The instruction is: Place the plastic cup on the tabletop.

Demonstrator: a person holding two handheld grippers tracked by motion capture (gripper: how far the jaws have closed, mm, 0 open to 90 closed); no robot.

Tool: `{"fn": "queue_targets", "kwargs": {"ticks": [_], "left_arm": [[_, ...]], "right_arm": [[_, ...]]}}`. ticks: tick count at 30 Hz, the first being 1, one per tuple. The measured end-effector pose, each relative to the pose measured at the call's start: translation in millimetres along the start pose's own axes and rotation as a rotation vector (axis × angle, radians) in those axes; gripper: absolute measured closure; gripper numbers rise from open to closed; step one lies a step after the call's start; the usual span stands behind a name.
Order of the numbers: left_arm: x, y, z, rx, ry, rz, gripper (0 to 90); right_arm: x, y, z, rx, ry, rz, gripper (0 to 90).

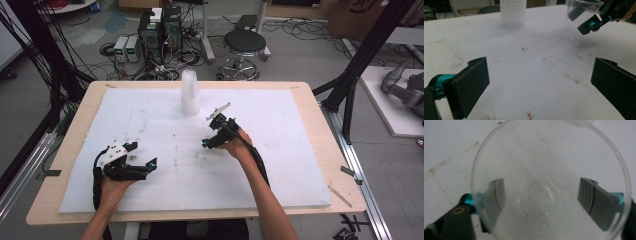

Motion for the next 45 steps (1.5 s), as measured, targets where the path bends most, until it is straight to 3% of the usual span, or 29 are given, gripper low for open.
{"fn": "queue_targets", "kwargs": {"ticks": [5,16,21,29,34,37,45], "left_arm": [[0.1,0.0,0.0,-0.001,-0.001,0.000,1.7],[-0.2,-0.2,1.3,0.004,-0.022,-0.002,1.7],[-0.3,-0.4,1.4,0.005,-0.020,-0.005,1.7],[-0.6,0.0,0.5,-0.005,-0.021,0.001,1.7],[-0.4,0.0,0.5,-0.005,-0.020,0.002,1.7],[-1.0,0.3,0.5,-0.001,-0.018,0.007,1.7],[-1.8,0.6,0.8,0.001,-0.015,0.013,1.7]], "right_arm": [[4.8,-4.2,-0.2,0.013,0.008,0.015,17.0],[-7.7,-14.1,-1.6,0.019,-0.015,0.063,16.9],[-23.8,-24.5,-2.9,0.039,-0.017,0.136,16.9],[-53.5,-59.3,2.1,0.071,-0.060,0.295,16.9],[-67.2,-80.6,9.4,0.076,-0.101,0.363,16.9],[-73.8,-90.7,13.7,0.103,-0.106,0.401,16.9],[-88.6,-103.8,21.9,0.118,-0.130,0.470,17.0]]}}
Point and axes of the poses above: each handheld gripper's, and its own axes: x roughly forward along the jaws, y roughly out of its top, z roughly to its right, the point moved 10 cm from there along x, roughly forward along the jaws, and after that the axes turned 2 degrees about y, right-handed, at the moved point
